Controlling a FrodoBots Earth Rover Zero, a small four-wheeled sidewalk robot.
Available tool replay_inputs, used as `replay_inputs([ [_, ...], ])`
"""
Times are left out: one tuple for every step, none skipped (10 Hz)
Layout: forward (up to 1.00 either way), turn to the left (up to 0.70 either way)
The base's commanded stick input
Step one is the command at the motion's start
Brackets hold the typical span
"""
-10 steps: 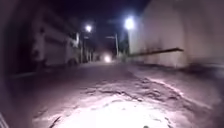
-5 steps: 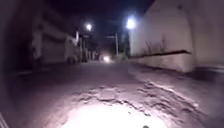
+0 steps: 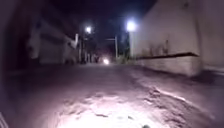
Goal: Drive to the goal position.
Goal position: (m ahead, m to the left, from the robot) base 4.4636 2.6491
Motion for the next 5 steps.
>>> replay_inputs([
  [0.70,0.01],
  [0.70,0.01],
  [0.70,0.01],
  [0.70,0.01],
  [0.70,0.01],
])
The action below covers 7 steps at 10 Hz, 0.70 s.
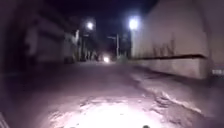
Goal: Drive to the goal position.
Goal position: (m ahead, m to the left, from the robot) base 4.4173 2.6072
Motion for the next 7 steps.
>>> replay_inputs([
  [0.70,0.01],
  [0.70,0.01],
  [0.70,0.01],
  [0.70,0.01],
  [0.70,0.01],
  [0.70,0.01],
  [0.70,0.01],
])
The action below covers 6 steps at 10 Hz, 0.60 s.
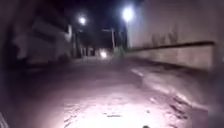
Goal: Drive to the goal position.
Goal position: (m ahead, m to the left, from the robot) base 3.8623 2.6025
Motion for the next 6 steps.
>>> replay_inputs([
  [0.70,0.01],
  [0.70,0.01],
  [0.70,0.01],
  [0.70,0.01],
  [0.70,0.01],
  [0.70,0.02],
])
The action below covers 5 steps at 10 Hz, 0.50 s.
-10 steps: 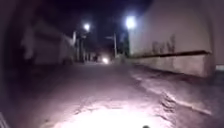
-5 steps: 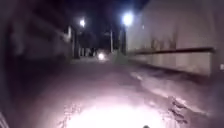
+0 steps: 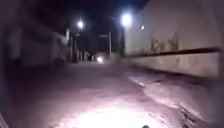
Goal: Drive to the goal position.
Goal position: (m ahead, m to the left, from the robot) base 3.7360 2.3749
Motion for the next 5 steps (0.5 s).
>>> replay_inputs([
  [0.70,0.36],
  [0.70,0.36],
  [0.70,0.16],
  [0.70,0.01],
  [0.70,0.01],
])
